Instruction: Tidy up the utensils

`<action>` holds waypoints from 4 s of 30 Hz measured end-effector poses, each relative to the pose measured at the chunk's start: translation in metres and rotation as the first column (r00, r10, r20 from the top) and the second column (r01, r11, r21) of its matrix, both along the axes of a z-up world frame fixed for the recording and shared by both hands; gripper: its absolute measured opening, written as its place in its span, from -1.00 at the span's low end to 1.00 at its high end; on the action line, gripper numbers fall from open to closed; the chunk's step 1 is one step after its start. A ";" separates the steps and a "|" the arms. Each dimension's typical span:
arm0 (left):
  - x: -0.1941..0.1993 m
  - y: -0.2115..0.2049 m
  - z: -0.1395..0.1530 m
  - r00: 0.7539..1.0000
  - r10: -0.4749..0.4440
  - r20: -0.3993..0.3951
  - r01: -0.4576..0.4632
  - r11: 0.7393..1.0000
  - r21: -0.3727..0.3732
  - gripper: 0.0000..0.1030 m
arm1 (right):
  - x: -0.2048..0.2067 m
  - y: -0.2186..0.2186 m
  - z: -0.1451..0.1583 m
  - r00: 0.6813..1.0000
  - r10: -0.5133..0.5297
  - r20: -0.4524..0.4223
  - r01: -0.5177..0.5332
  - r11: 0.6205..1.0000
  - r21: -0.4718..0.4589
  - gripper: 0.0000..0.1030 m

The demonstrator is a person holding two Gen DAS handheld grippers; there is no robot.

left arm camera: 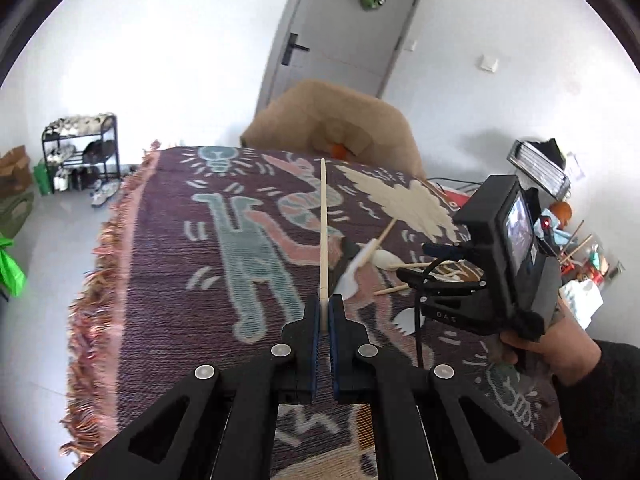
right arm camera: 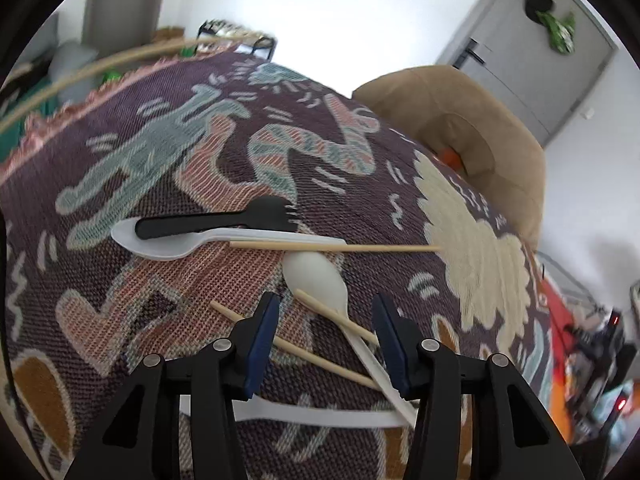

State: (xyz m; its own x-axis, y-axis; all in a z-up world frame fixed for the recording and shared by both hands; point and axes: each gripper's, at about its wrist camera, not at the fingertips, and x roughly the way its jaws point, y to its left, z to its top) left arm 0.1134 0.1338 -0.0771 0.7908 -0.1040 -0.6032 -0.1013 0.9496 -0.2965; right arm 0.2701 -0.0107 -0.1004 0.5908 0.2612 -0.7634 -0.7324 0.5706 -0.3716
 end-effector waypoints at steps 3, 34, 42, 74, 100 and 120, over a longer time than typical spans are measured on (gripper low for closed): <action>-0.005 0.007 0.000 1.000 0.019 0.005 -0.019 1.000 -0.004 -0.92 | 0.001 0.010 -0.005 0.999 0.025 0.026 -0.023 0.998 -0.060 -0.23; -0.003 -0.042 0.048 0.987 -0.116 0.111 0.116 0.993 0.009 -0.92 | -0.031 -0.113 0.182 0.991 -0.105 0.088 0.058 0.903 0.425 -0.88; 0.005 -0.078 0.074 0.965 -0.223 0.141 0.214 0.974 0.079 -0.92 | -0.067 -0.174 0.249 0.955 -0.208 0.211 0.065 0.842 0.536 -0.88; 0.050 -0.204 0.128 0.786 -0.602 -0.141 0.615 0.741 0.269 -0.92 | -0.067 -0.317 0.207 0.887 -0.458 0.051 0.311 0.678 0.666 0.40; 0.101 -0.299 0.152 0.608 -0.526 -0.594 0.794 0.392 0.466 -0.92 | -0.097 -0.432 0.089 0.776 -0.566 -0.278 0.521 0.329 0.788 0.41; 0.129 -0.321 0.169 0.590 -0.529 -0.610 0.807 0.419 0.417 -0.92 | -0.083 -0.435 0.067 0.757 -0.560 -0.337 0.568 0.309 0.763 0.41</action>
State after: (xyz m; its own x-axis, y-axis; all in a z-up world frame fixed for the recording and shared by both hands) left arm 0.2424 -0.1872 0.0916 0.3614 -0.0164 -0.9322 0.6956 0.6705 0.2579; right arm 0.1870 -0.4457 -0.0336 0.8421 0.3366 -0.4215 -0.1099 0.8721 0.4769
